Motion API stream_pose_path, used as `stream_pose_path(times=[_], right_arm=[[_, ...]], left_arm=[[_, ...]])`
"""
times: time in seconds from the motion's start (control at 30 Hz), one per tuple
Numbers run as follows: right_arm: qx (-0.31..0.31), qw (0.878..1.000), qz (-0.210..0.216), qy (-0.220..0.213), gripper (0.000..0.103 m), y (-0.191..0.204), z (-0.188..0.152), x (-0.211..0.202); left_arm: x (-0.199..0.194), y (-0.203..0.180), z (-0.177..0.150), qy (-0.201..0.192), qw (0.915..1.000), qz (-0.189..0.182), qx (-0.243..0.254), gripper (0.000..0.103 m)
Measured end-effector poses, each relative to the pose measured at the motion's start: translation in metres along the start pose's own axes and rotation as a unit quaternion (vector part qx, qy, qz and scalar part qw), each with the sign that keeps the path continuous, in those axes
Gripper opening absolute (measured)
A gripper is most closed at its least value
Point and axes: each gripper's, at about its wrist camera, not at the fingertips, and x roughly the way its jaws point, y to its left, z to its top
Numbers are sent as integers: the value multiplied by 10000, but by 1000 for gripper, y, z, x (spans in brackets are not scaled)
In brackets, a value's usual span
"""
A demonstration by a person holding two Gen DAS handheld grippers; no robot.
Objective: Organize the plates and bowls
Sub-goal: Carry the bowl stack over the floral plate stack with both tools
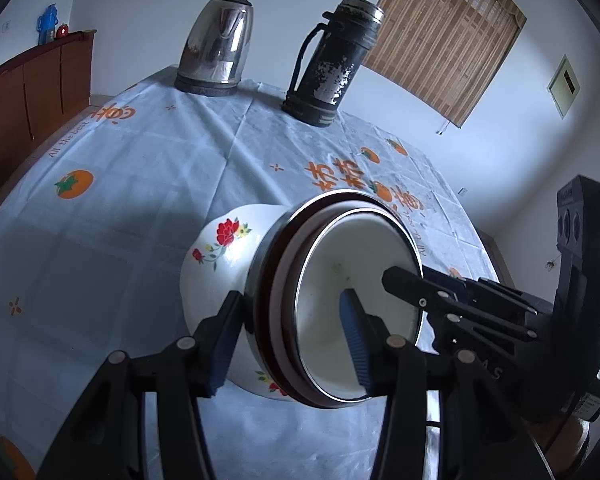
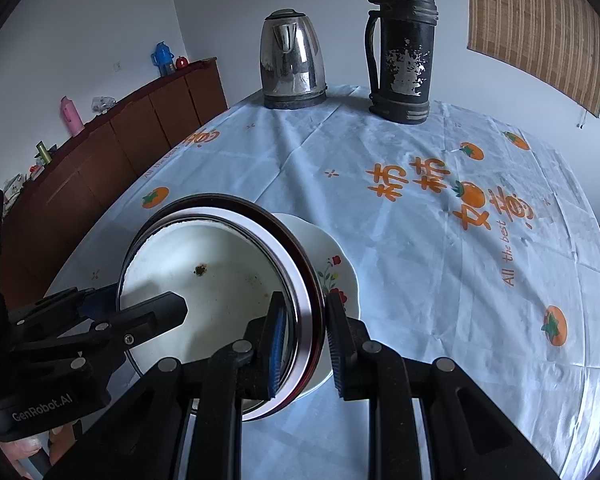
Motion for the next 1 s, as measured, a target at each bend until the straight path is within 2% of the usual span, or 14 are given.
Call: stream_pose_path(times=[0.63, 1.0], right_arm=[[-125, 9998, -81, 111, 22, 0, 5, 8], [-178, 9991, -24, 372, 22, 0, 15, 27]], left_arm=[[8, 4, 0, 150, 9999, -24, -58, 48], [18, 15, 4, 301, 9991, -146, -242, 48]])
